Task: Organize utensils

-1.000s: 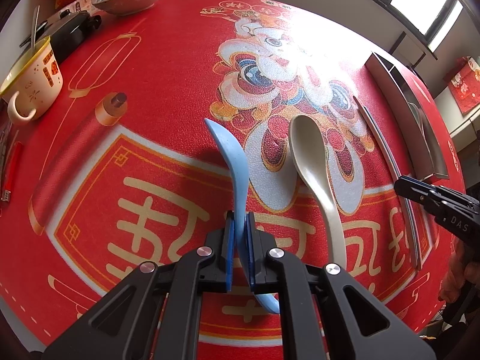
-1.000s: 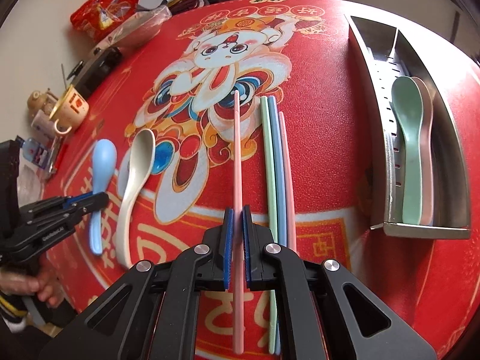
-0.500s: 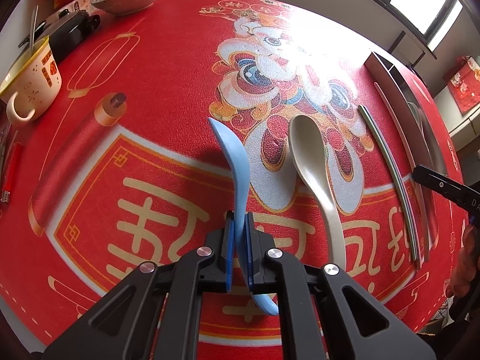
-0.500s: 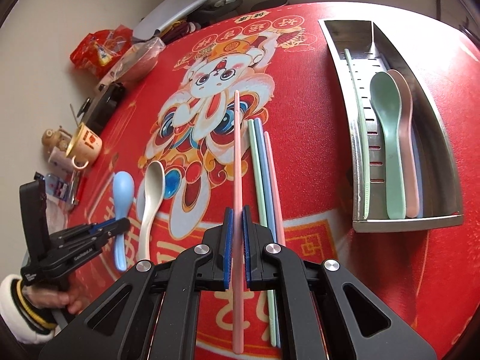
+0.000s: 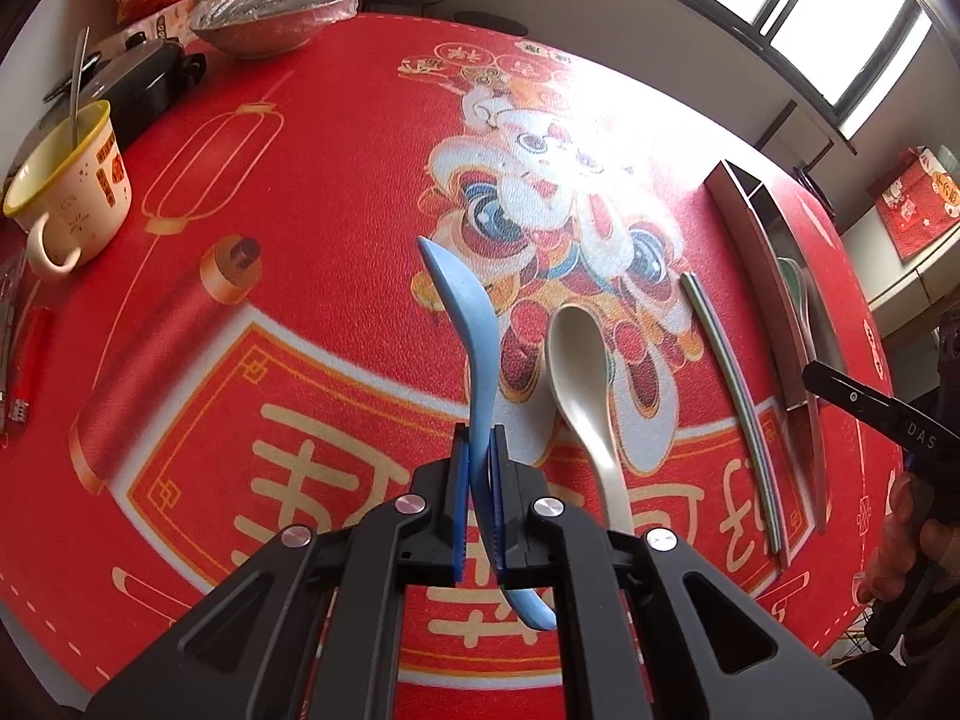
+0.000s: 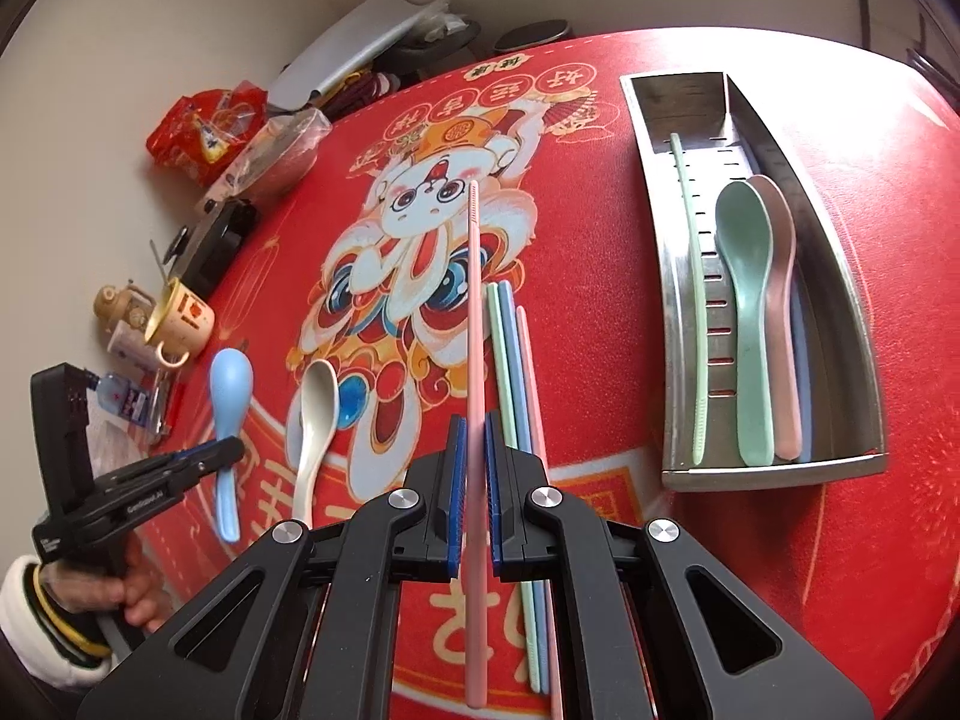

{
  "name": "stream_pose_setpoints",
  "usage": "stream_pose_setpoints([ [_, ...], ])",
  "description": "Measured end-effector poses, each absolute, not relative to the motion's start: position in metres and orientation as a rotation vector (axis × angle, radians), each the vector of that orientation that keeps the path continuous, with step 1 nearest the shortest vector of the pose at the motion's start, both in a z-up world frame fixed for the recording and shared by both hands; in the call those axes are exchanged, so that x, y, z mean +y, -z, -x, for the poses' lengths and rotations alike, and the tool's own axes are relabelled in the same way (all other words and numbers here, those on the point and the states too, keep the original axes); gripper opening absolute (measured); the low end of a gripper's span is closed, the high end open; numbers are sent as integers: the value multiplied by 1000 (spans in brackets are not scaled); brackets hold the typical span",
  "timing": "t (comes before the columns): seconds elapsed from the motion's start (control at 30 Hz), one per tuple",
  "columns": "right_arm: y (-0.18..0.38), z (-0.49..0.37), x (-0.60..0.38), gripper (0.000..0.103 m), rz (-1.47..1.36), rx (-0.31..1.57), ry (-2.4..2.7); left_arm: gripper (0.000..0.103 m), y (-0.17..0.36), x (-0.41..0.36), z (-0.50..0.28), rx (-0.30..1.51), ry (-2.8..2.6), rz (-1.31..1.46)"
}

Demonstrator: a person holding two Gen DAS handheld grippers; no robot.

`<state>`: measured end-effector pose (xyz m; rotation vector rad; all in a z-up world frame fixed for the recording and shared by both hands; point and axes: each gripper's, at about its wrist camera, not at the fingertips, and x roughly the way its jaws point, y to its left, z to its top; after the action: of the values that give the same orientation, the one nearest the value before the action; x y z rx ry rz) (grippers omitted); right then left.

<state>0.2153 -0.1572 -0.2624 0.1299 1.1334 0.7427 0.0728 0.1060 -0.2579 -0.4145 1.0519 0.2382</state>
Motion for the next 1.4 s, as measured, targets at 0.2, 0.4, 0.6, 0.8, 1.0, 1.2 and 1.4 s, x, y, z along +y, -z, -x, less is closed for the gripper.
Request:
stream_pose_setpoints([
  [0.2, 251, -248, -181, 6, -214, 1112, -667, 6, 244, 102, -80, 1022, -221, 421],
  [0.4, 242, -294, -193, 6, -190, 1068, -584, 6, 241, 98, -86, 1018, -211, 434],
  [0.6, 254, -325, -187, 6, -105, 1088, -531, 6, 240, 98, -82, 1015, -226, 450],
  [0.8, 279, -333, -183, 6, -106, 1152, -501, 6, 241, 102, -76, 1019, -248, 464],
  [1.0, 294, -332, -176, 6, -111, 1192, -489, 6, 242, 101, -73, 1026, -253, 466],
  [1.2, 299, -335, -171, 6, -122, 1222, -500, 6, 242, 97, -72, 1030, -246, 462],
  [1.4, 289, -331, -171, 8, -131, 1206, -491, 6, 238, 95, -72, 1023, -240, 459],
])
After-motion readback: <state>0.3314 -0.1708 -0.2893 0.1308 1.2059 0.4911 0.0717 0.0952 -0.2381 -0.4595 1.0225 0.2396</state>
